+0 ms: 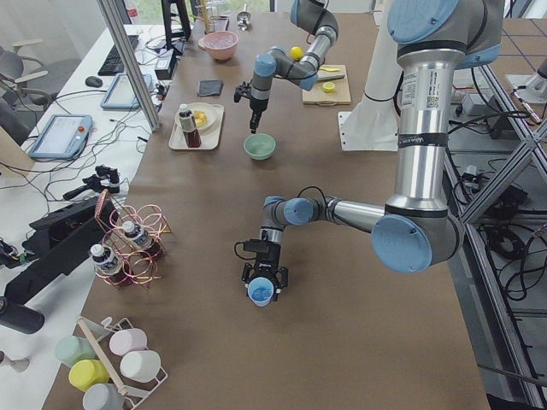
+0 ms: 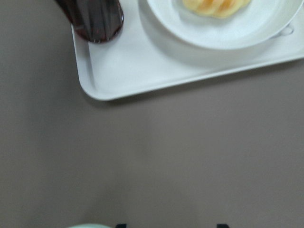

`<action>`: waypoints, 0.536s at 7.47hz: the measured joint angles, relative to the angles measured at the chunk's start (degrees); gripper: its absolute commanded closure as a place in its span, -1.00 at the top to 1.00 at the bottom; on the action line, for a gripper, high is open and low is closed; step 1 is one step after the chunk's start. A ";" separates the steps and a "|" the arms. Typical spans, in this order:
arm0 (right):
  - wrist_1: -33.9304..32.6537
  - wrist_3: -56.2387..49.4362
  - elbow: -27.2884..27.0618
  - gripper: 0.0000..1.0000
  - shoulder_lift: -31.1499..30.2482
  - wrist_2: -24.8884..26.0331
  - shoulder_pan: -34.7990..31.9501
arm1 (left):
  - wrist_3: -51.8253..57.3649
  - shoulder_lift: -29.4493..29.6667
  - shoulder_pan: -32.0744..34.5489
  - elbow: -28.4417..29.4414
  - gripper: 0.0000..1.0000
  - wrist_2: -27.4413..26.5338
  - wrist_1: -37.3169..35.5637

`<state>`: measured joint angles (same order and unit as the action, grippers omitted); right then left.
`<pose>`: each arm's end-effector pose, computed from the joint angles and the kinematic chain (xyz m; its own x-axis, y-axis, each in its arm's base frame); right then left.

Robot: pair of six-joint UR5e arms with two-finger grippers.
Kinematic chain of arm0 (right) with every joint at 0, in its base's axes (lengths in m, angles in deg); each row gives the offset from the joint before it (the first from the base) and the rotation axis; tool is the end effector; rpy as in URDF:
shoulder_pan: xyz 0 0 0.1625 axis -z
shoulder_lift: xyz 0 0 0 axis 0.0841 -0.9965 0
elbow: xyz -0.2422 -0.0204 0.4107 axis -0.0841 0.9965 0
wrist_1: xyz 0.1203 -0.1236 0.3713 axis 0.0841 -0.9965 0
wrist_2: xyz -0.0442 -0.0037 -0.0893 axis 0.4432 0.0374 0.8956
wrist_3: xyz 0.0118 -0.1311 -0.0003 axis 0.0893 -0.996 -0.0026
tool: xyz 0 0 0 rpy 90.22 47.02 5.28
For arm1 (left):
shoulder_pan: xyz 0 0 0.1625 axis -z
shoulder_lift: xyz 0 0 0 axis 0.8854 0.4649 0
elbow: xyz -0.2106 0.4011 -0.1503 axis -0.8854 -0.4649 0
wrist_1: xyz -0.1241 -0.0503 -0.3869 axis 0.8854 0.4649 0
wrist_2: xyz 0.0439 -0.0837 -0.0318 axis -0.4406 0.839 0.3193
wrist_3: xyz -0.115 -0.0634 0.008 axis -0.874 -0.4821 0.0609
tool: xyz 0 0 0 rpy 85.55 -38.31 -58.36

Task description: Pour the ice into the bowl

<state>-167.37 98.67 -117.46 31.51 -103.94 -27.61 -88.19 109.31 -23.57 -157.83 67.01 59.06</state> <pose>-0.6778 -0.5519 0.1434 0.6606 0.1816 0.7284 -0.2492 0.9683 -0.0154 0.2473 -0.4249 0.7919 0.3740 -0.9255 0.0592 0.8369 0.3643 0.4085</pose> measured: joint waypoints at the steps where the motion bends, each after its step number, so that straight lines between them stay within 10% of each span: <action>1: -4.31 -4.82 -1.95 0.65 0.57 -5.97 -5.41 | -0.12 0.07 -0.02 0.01 -0.17 0.13 -0.03; 4: -8.86 -21.18 -5.90 0.64 -3.80 -19.88 -21.94 | 3.12 0.84 1.14 -2.61 -0.14 0.89 -0.25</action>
<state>-176.23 77.49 -123.36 27.71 -123.82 -49.55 -85.07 110.14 -22.43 -160.44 67.90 58.82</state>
